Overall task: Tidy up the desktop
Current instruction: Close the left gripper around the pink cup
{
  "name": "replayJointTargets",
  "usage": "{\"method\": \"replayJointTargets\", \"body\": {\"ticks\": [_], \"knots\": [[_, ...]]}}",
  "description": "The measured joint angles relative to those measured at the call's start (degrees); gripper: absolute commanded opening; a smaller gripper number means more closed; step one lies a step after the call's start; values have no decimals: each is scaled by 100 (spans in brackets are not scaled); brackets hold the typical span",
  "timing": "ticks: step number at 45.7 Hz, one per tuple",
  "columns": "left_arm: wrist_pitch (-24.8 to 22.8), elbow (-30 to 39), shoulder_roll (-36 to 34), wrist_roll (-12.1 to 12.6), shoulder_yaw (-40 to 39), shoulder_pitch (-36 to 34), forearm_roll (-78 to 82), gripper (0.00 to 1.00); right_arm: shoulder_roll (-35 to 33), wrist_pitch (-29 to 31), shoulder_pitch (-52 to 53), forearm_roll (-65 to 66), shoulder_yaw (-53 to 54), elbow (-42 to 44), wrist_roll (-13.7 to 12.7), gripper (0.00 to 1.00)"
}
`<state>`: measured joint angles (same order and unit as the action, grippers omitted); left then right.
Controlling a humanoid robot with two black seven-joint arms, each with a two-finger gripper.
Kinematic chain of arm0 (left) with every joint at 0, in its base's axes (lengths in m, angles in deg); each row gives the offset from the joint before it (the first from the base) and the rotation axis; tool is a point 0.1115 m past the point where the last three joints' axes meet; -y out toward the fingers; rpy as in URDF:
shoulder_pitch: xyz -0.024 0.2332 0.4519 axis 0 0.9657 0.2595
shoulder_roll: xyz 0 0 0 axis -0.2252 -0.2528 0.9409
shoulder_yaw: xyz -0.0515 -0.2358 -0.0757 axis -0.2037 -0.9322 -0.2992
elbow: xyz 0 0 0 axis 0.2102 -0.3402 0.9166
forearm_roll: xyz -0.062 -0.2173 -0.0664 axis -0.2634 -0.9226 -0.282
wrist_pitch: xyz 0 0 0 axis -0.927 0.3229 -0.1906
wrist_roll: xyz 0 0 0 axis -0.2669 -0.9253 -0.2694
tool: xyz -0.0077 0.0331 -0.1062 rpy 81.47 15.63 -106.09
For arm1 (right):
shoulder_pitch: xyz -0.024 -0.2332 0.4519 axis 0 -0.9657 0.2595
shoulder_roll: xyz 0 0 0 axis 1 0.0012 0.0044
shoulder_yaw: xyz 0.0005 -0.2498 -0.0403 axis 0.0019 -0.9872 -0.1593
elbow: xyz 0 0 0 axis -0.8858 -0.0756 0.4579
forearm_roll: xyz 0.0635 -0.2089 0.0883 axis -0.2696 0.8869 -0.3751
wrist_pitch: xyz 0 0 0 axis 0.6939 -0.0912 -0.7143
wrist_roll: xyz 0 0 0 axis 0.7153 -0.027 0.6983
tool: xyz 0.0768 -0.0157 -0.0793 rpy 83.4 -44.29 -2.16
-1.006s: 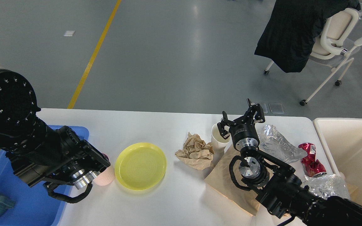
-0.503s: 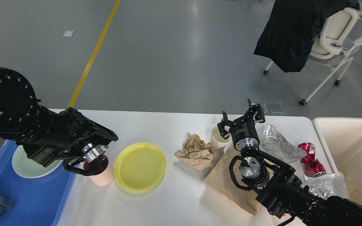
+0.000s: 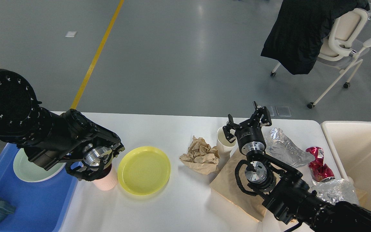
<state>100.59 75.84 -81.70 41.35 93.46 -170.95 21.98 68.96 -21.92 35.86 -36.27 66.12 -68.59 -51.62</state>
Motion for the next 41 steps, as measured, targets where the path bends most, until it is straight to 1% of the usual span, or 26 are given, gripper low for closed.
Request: {"method": "replayJointTargets", "body": {"ticks": [33,41], "knots": [[-2,0,-71,2,0,-8,0,97,0,0,0,0,0,-9,0,100],[-2,0,-90,3,1,-126,0,97,0,0,0,0,0,-9,0,100]]}}
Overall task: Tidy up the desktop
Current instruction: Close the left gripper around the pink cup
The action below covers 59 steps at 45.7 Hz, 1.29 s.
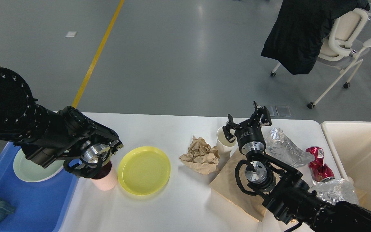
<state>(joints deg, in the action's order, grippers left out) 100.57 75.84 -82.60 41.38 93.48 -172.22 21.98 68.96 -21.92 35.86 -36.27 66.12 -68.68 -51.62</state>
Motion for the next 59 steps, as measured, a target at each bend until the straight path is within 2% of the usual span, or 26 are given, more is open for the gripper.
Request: {"method": "replayJointTargets", "body": {"ticks": [9,20,30,41,53,59], "knots": [[-247,15,-52,1,-13,-102,23,97,0,0,0,0,0,0,0,100],[-1466,3,-109,-2,10,-236,42,97,0,0,0,0,0,-7,0,100],[-1752,-3,-123,-7,39,-292,57,97,0,0,0,0,0,-8,0,100],[-2385,71,-108,26,886,-321,755,97,0,0,0,0,0,-8,0,100],[-2427,88,-74,-21,1206,-305,1077,96,0,0,0,0,0,-10,0,100],[-2117,84,-40,-68,1201,-223,1080,96,0,0,0,0,0,-6,0,100]]}}
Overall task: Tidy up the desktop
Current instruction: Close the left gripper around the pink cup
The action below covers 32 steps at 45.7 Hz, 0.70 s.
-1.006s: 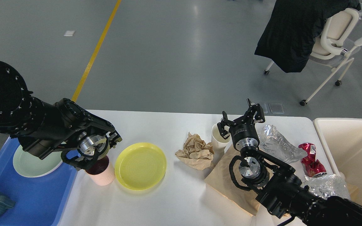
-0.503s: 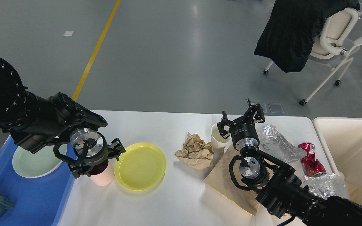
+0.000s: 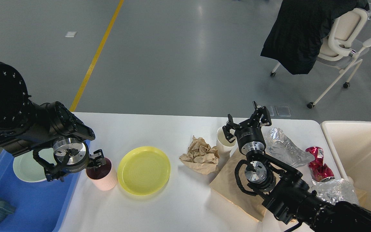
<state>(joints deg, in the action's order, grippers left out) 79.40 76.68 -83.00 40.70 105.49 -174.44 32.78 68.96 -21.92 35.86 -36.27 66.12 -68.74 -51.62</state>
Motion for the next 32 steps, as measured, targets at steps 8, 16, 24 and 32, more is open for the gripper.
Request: {"method": "replayJointTargets", "body": {"ticks": [8,16,24,32], "knots": [[646,-8,14,-14,-42,265,0,96,0,0,0,0,0,0,0,100],[1031,-43,9,-35,-148,515,-19,96,0,0,0,0,0,0,0,100],[1277,-80,6,-36,-387,736,-41,96,-1,0,0,0,0,0,0,100],[1653,-110,5,-36,-568,908,-43,95,-1,0,0,0,0,0,0,100]]}}
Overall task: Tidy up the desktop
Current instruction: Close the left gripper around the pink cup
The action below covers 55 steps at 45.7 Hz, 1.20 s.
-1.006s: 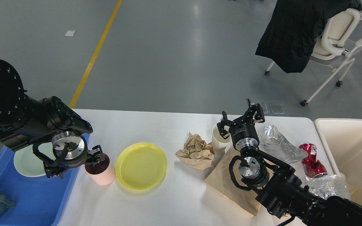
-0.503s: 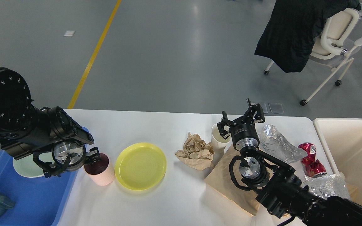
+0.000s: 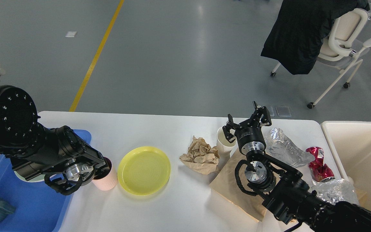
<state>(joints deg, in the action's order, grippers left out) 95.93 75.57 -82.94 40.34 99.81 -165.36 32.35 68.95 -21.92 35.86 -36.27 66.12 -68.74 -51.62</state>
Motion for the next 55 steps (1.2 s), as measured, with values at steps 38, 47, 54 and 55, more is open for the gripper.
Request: {"method": "replayJointTargets", "body": {"ticks": [38,47,54,55], "knots": [[547,-326,-9,-59,-150,519,-17,68,1,0,0,0,0,6,0,100],[687,-333,-4,-98,-202,556,-17,45,1,0,0,0,0,6,0,100],[698,-333,-1,-161,-221,558,-18,30,1,0,0,0,0,6,0,100],[699,-334,-1,-175,-221,559,-18,28,1,0,0,0,0,6,0,100]]}}
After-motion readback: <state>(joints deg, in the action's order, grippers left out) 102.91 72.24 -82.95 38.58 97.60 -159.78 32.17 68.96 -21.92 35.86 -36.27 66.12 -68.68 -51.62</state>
